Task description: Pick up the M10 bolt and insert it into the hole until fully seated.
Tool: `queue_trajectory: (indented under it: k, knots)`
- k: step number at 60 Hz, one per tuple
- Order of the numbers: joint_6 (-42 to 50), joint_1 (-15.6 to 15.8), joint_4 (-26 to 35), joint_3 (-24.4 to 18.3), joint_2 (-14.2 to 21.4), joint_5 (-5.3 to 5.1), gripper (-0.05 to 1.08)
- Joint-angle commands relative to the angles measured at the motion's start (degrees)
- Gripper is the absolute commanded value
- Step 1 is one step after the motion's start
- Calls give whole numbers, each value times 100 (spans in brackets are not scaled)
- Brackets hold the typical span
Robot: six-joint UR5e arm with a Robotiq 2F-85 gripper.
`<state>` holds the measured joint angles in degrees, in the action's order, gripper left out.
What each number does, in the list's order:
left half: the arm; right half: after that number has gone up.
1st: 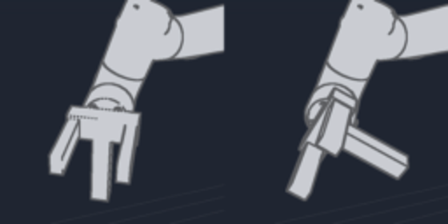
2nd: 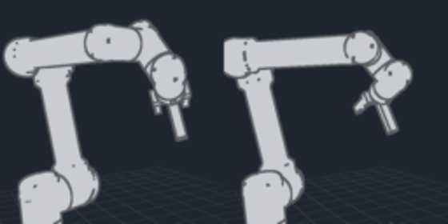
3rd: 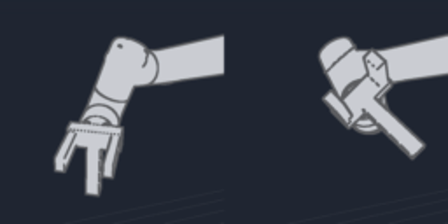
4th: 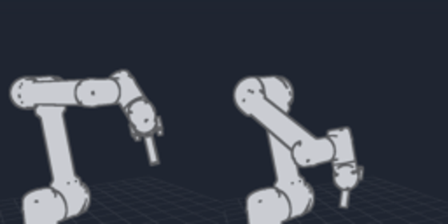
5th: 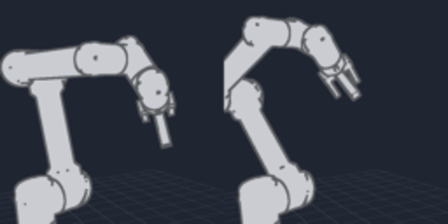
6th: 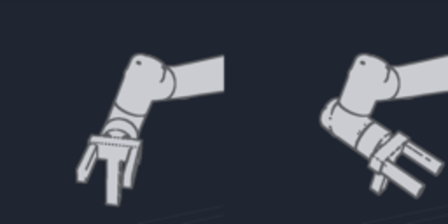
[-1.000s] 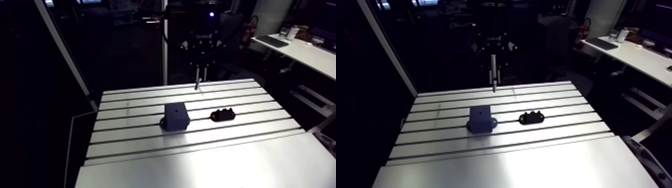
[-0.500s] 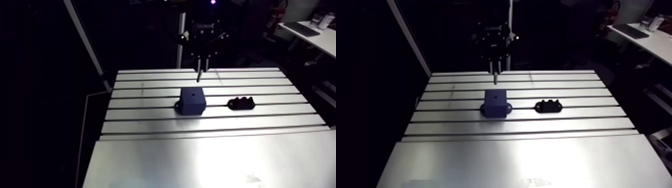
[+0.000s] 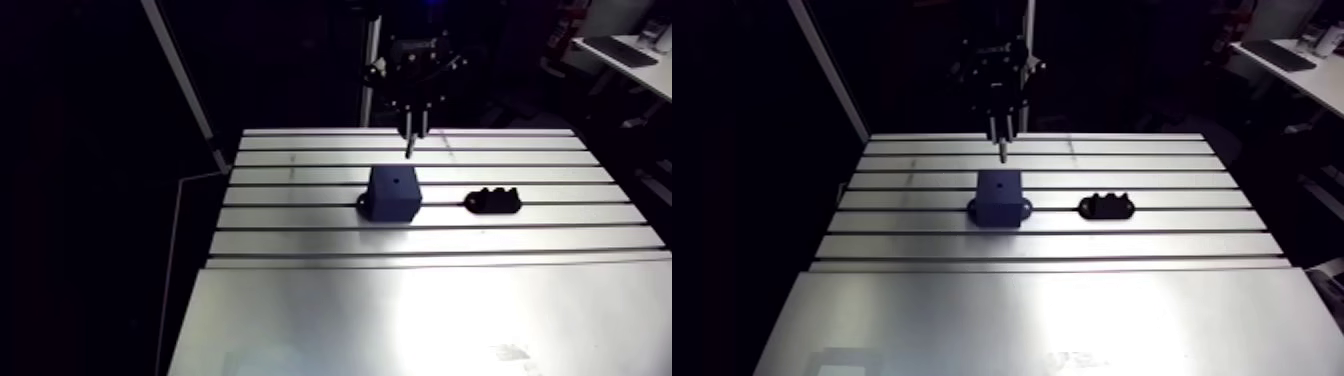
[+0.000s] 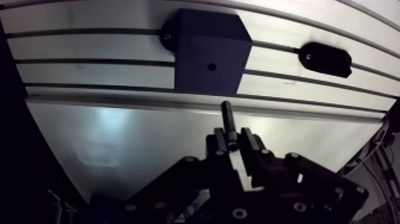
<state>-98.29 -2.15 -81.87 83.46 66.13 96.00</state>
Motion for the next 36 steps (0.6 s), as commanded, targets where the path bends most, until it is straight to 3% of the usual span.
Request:
queue_trajectory:
  k: [1,36]
  knots:
    - [7,22,1,-10,-76,-41,108]
    - [7,30,1,-10,-264,-51,108]
